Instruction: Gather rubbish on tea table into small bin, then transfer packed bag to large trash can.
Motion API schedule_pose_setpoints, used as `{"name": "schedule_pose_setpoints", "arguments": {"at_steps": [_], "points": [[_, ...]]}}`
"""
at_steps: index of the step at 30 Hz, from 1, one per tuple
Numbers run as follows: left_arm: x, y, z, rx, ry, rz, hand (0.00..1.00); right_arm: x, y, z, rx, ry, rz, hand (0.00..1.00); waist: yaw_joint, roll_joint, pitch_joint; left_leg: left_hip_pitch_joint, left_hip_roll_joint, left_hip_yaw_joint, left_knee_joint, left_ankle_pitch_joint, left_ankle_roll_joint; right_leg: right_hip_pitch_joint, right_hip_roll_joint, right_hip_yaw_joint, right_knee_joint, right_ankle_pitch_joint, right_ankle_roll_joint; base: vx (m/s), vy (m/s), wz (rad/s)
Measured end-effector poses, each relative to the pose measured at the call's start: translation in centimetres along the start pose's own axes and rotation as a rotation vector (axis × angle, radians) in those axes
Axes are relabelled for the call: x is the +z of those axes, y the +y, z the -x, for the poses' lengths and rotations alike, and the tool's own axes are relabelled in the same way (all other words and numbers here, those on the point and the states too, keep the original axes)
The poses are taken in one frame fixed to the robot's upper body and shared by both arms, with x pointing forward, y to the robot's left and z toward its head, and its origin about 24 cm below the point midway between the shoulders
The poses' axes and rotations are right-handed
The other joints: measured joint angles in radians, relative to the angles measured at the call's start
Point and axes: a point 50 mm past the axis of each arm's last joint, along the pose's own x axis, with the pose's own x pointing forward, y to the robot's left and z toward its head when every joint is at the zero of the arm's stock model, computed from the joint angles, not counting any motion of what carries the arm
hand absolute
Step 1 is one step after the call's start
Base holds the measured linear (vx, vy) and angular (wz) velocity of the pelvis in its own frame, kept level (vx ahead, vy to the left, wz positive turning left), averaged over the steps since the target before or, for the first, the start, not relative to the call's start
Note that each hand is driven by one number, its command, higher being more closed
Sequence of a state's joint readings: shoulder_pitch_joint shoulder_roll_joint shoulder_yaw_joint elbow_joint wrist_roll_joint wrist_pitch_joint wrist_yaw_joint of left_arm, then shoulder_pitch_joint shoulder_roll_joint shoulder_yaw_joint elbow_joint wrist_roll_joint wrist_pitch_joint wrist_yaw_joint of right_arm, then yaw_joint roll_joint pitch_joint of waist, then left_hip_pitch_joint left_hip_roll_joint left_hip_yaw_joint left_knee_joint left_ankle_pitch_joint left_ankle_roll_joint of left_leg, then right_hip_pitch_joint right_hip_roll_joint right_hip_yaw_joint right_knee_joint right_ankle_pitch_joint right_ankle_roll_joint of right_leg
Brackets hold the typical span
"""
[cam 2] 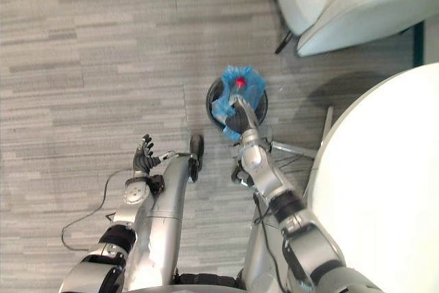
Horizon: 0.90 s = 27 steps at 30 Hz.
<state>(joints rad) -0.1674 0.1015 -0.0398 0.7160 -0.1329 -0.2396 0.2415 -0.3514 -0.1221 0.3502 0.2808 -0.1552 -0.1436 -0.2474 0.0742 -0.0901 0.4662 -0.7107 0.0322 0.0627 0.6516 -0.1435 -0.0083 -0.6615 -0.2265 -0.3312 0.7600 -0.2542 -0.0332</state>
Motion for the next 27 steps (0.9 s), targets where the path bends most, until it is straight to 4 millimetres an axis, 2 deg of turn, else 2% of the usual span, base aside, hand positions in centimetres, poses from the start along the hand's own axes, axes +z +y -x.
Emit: {"name": "schedule_pose_setpoints", "arguments": {"at_steps": [2, 4, 6, 8, 10, 12, 13, 14, 15, 16, 17, 19, 20, 21, 22, 23, 24, 25, 26, 27], "points": [[-1.7, 0.4, 1.1, -0.004, 0.051, -0.026, 0.00, -0.3, 0.8, 1.2, 0.019, 0.020, -0.114, 1.00, -0.003, -0.012, -0.012, 0.115, -0.003, 0.007, -0.095, 0.024, -0.001, 0.106, 0.017, -0.002, -0.089, 0.024, 0.009, 0.11, -0.038, -0.08], [-2.7, 0.4, 1.8, -0.024, 0.080, -0.045, 0.00, -0.9, 1.1, 2.1, 0.030, 0.041, -0.174, 1.00, -0.005, -0.009, -0.033, 0.177, -0.003, 0.007, -0.154, 0.039, -0.004, 0.167, 0.032, -0.007, -0.155, 0.046, 0.013, 0.11, -0.017, -0.09], [-3.8, 0.6, 2.6, -0.043, 0.113, -0.070, 0.00, -1.8, 1.5, 3.2, 0.047, 0.088, -0.224, 1.00, -0.006, -0.007, -0.074, 0.239, 0.002, 0.007, -0.223, 0.056, -0.006, 0.232, 0.056, -0.011, -0.243, 0.076, 0.020, 0.12, -0.004, -0.13], [-5.5, 1.2, 3.8, -0.040, 0.174, -0.088, 0.00, -2.8, 1.8, 4.4, 0.075, 0.135, -0.260, 1.00, -0.006, -0.006, -0.132, 0.333, 0.012, 0.023, -0.317, 0.082, -0.006, 0.328, 0.099, 0.003, -0.383, 0.133, 0.029, 0.16, 0.025, -0.33], [-6.6, 1.7, 4.7, -0.041, 0.210, -0.099, 0.00, -2.9, 1.8, 4.5, 0.092, 0.138, -0.281, 1.00, -0.006, 0.007, -0.168, 0.378, 0.023, 0.040, -0.342, 0.092, 0.002, 0.386, 0.128, 0.026, -0.476, 0.179, 0.036, 0.13, 0.074, -0.57], [-6.9, 2.1, 5.1, -0.035, 0.218, -0.102, 0.00, -2.3, 1.9, 4.1, 0.109, 0.106, -0.293, 1.00, -0.002, 0.013, -0.188, 0.408, 0.025, 0.057, -0.355, 0.091, 0.002, 0.404, 0.140, 0.068, -0.505, 0.204, 0.036, 0.09, 0.076, -0.61], [-6.7, 2.4, 5.0, -0.027, 0.208, -0.101, 0.00, -1.9, 1.9, 3.7, 0.112, 0.083, -0.305, 1.00, -0.006, 0.016, -0.190, 0.411, 0.024, 0.063, -0.351, 0.092, 0.004, 0.401, 0.139, 0.082, -0.496, 0.211, 0.039, 0.01, 0.047, -0.44], [-5.9, 2.6, 4.8, -0.019, 0.171, -0.088, 0.00, -1.3, 1.8, 3.3, 0.104, 0.059, -0.328, 1.00, -0.004, 0.021, -0.192, 0.413, 0.034, 0.062, -0.337, 0.104, 0.023, 0.393, 0.141, 0.113, -0.460, 0.201, 0.051, -0.02, 0.021, -0.29], [-5.6, 2.7, 4.7, -0.015, 0.153, -0.085, 0.00, -1.0, 1.7, 3.2, 0.103, 0.048, -0.335, 1.00, -0.006, 0.027, -0.189, 0.423, 0.035, 0.057, -0.336, 0.101, 0.028, 0.391, 0.136, 0.119, -0.386, 0.168, 0.056, -0.06, -0.004, 0.05], [-4.6, 2.8, 4.4, -0.015, 0.109, -0.084, 0.00, -0.7, 1.5, 3.3, 0.095, 0.031, -0.346, 1.00, -0.006, 0.031, -0.190, 0.435, 0.031, 0.035, -0.329, 0.098, 0.032, 0.395, 0.115, 0.128, -0.197, 0.080, 0.060, -0.06, -0.040, 0.59], [-3.4, 3.1, 4.3, -0.006, 0.050, -0.068, 0.00, -0.1, 1.3, 3.1, 0.087, 0.000, -0.367, 1.00, -0.003, 0.031, -0.190, 0.435, 0.025, 0.004, -0.320, 0.098, 0.032, 0.417, 0.111, 0.159, -0.048, 0.025, 0.097, -0.10, -0.077, 0.78], [-1.9, 3.1, 4.4, -0.006, -0.020, -0.052, 0.00, 1.0, 1.1, 2.9, 0.081, -0.056, -0.381, 1.00, 0.004, 0.029, -0.191, 0.426, 0.007, -0.034, -0.316, 0.103, 0.025, 0.472, 0.112, 0.189, 0.024, -0.006, 0.124, -0.18, -0.151, 0.71], [-0.9, 3.3, 4.9, 0.002, -0.074, -0.033, 0.00, 1.7, 0.9, 2.5, 0.083, -0.095, -0.382, 1.00, 0.043, 0.028, -0.201, 0.401, -0.005, -0.040, -0.309, 0.118, 0.011, 0.532, 0.120, 0.220, -0.067, -0.068, 0.110, -0.20, -0.143, 0.43], [-0.5, 3.2, 5.1, -0.002, -0.095, -0.024, 0.00, 1.9, 0.8, 2.3, 0.084, -0.107, -0.384, 1.00, 0.058, 0.031, -0.212, 0.382, -0.008, -0.044, -0.315, 0.132, 0.007, 0.543, 0.128, 0.216, -0.121, -0.100, 0.092, -0.31, -0.208, 0.37], [0.5, 2.6, 5.5, -0.015, -0.144, 0.007, 0.00, 2.5, 0.5, 1.9, 0.084, -0.133, -0.395, 1.00, 0.070, 0.051, -0.233, 0.339, -0.013, -0.072, -0.347, 0.182, -0.007, 0.552, 0.145, 0.194, -0.226, -0.141, 0.059, -0.20, -0.138, 0.39], [1.0, 2.2, 5.7, -0.029, -0.169, 0.022, 0.00, 2.7, 0.0, 1.7, 0.080, -0.146, -0.390, 1.00, 0.073, 0.068, -0.239, 0.320, -0.014, -0.092, -0.374, 0.214, -0.015, 0.551, 0.158, 0.187, -0.266, -0.152, 0.046, -0.34, -0.199, 0.77], [1.9, 0.9, 6.0, -0.063, -0.206, 0.059, 0.00, 2.8, -0.9, 1.4, 0.080, -0.160, -0.370, 1.00, 0.066, 0.121, -0.241, 0.309, -0.010, -0.141, -0.446, 0.287, -0.028, 0.540, 0.188, 0.147, -0.293, -0.138, 0.033, -0.26, -0.129, 0.90], [2.6, 0.1, 6.4, -0.099, -0.240, 0.074, 0.00, 2.8, -1.5, 1.2, 0.080, -0.162, -0.350, 1.00, 0.058, 0.147, -0.244, 0.318, 0.004, -0.173, -0.517, 0.337, -0.037, 0.529, 0.201, 0.110, -0.286, -0.133, 0.022, -0.43, -0.199, 1.09], [3.7, -0.7, 6.6, -0.145, -0.290, 0.083, 0.00, 2.8, -2.1, 1.0, 0.076, -0.165, -0.338, 1.00, 0.051, 0.157, -0.243, 0.341, 0.012, -0.182, -0.601, 0.334, -0.052, 0.509, 0.201, 0.072, -0.270, -0.124, 0.002, -0.43, -0.184, 0.98], [4.9, -1.3, 6.4, -0.177, -0.340, 0.081, 0.00, 3.1, -2.8, 0.6, 0.066, -0.178, -0.339, 1.00, 0.046, 0.142, -0.244, 0.331, 0.020, -0.139, -0.615, 0.249, -0.070, 0.497, 0.187, 0.040, -0.285, -0.104, -0.031, -0.40, -0.167, 0.74]]}}
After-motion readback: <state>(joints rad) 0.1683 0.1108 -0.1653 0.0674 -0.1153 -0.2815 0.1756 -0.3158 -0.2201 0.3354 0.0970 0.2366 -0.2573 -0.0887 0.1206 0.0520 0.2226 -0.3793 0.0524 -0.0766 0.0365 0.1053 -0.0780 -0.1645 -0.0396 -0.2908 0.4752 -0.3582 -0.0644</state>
